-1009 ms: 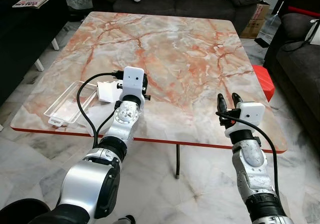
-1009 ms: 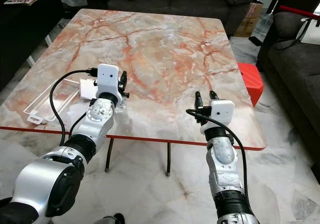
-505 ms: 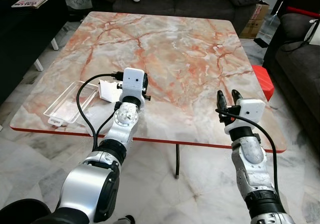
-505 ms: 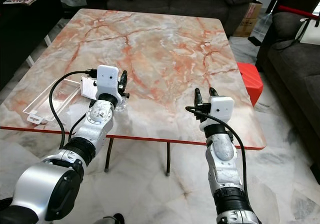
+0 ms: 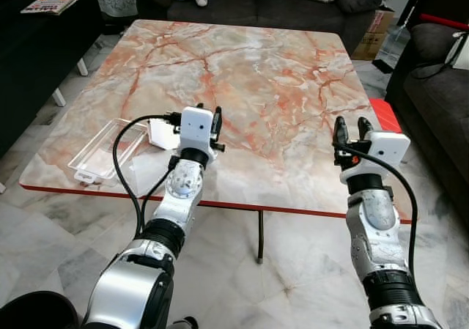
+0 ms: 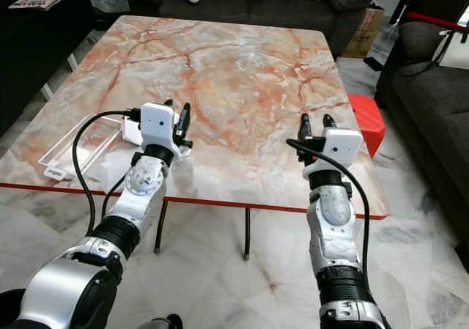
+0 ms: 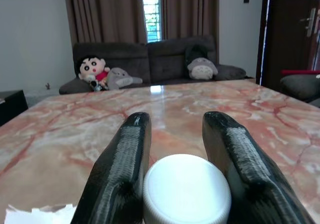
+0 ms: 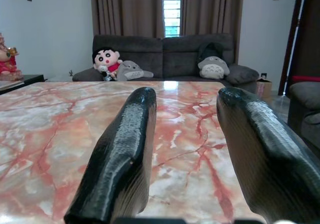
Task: Picking trash to rubbish bin
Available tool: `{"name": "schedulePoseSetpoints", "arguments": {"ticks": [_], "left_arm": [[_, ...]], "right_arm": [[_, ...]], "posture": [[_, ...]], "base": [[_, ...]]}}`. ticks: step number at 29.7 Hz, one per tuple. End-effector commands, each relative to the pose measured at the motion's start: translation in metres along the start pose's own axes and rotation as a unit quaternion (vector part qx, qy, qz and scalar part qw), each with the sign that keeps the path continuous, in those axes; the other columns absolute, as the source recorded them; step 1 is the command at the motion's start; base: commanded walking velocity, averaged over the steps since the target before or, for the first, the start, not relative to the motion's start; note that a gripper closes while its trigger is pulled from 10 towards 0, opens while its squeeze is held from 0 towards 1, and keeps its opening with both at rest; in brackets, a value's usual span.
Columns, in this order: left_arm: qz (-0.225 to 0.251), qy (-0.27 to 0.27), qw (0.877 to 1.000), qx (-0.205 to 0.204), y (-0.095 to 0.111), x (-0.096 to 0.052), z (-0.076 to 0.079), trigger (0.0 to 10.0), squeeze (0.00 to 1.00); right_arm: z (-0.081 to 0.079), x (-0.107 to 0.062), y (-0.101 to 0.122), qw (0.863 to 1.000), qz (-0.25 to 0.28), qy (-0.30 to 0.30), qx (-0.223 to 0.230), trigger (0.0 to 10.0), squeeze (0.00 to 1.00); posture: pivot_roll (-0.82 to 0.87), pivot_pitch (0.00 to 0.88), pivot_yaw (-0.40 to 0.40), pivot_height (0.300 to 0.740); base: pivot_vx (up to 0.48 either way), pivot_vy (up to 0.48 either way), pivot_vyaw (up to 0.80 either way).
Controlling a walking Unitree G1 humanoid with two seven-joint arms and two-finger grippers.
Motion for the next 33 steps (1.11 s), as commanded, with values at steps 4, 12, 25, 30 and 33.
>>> {"name": "schedulePoseSetpoints", "arguments": {"ticks": [4, 12, 25, 30, 33], "left_arm": [[0.03, 0.0, 0.999, 0.011, 0.01, 0.001, 0.0, 10.0, 0.0], [0.052, 0.001, 0.999, 0.003, 0.02, 0.004, 0.001, 10.0, 0.0], [0.052, 0.009, 0.999, 0.011, 0.021, 0.003, -0.003, 10.0, 0.0], [0.055, 0.008, 0.998, 0.011, 0.023, 0.004, -0.001, 10.0, 0.0], [0.056, 0.007, 0.998, 0.012, 0.023, 0.004, -0.001, 10.0, 0.0]], "right_arm": [[0.001, 0.002, 0.01, 1.0, 0.017, -0.006, 0.003, 10.0, 0.0], [-0.002, 0.005, 0.013, 1.0, 0.021, 0.003, -0.006, 10.0, 0.0], [0.004, 0.005, 0.015, 1.0, 0.024, -0.007, -0.009, 10.0, 0.0], [0.004, 0.004, 0.015, 1.0, 0.023, -0.008, -0.01, 10.0, 0.0], [0.005, 0.004, 0.014, 1.0, 0.023, -0.008, -0.009, 10.0, 0.0]], "posture": [[0.07, 0.006, -0.058, 0.74], [0.08, 0.017, -0.056, 0.74], [0.08, 0.039, -0.057, 0.74], [0.08, 0.045, -0.057, 0.74], [0.08, 0.049, -0.054, 0.74]], "base": [[0.0, 0.0, 0.0], [0.0, 0.0, 0.05], [0.0, 0.0, 0.76], [0.0, 0.0, 0.79], [0.0, 0.0, 0.79]]}}
Point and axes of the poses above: a point about 5 cm out from each wrist's last joint towards the gripper, its own x axis pointing out of the wrist towards the gripper, its own y axis along the axis of the wrist's last joint, z = x × y, the point moved 2 cm from there along x, pointing out of the wrist towards the gripper, and after that the axes turned 12 degrees about x, right-handed, at the moved point
